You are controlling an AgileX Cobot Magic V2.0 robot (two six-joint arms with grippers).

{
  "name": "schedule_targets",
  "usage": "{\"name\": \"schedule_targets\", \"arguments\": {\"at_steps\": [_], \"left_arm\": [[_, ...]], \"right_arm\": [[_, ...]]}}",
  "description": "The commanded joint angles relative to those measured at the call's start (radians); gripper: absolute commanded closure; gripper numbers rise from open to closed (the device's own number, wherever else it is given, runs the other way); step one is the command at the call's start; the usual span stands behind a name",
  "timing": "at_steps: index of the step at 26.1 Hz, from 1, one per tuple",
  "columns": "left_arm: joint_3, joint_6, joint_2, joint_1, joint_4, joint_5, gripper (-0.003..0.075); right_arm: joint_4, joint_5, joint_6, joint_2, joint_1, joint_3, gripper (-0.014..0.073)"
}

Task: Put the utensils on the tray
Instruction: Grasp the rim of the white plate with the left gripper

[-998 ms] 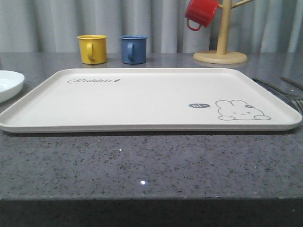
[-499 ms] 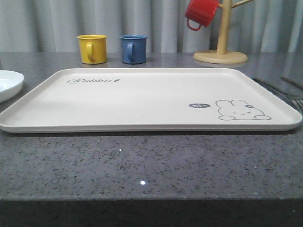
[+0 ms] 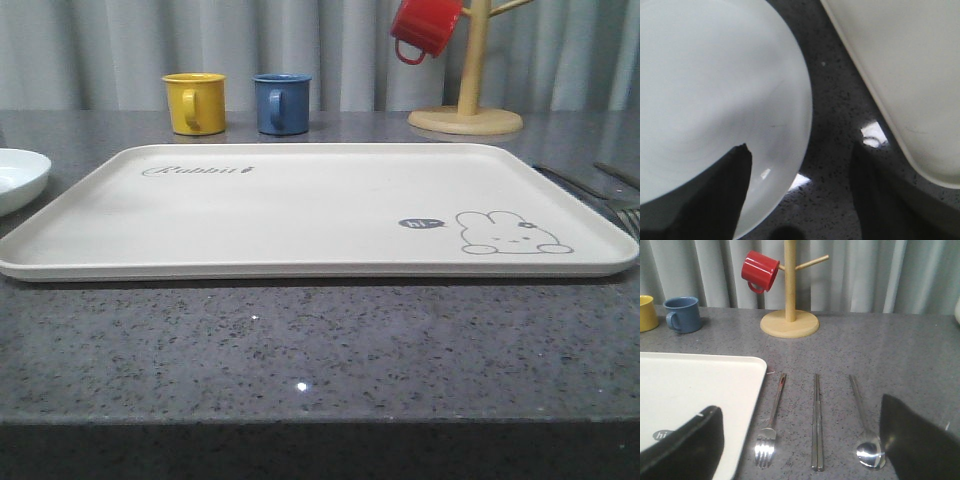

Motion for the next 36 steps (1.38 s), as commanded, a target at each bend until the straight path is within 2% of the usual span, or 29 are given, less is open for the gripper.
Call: {"name": "schedule_targets", "arguments": {"at_steps": [1, 6, 11, 17, 22, 28, 36], "left_arm": [[-0.033, 0.002, 0.019, -0.027, 0.022, -0.007, 0.0312], [-0.033, 0.002, 0.053, -0.029, 0.033, -0.016, 0.0319], [-0.033, 0.002, 0.061, -0.029, 0.049, -0.023, 0.0380], [-0.033, 0.002, 0.061, -0.029, 0.056, -0.018, 0.0547], [-0.033, 0.002, 0.061, -0.029, 0.062, -0.018, 0.0736], [-0.050, -0.002, 0.049, -0.029, 0.087, -0.003, 0.0738], [-0.158, -0.009, -0.008, -0.057, 0.094, 0.021, 0.0738]], "right_arm": [[-0.009, -0.077, -0.006, 0.017, -0.004, -0.036, -0.0060], [-0.009, -0.077, -0.006, 0.017, -0.004, -0.036, -0.0060], [-0.009, -0.077, -0.006, 0.017, -0.004, -0.036, -0.0060], [-0.009, -0.077, -0.006, 0.017, -0.004, -0.036, -0.0060], [-0.009, -0.077, -0.006, 0.017, -0.004, -0.036, -0.0060], [-0.009, -0.077, -0.006, 0.017, -0.004, -0.036, -0.0060], [-0.009, -0.077, -0.006, 0.017, -0.004, -0.036, -0.0060]]}}
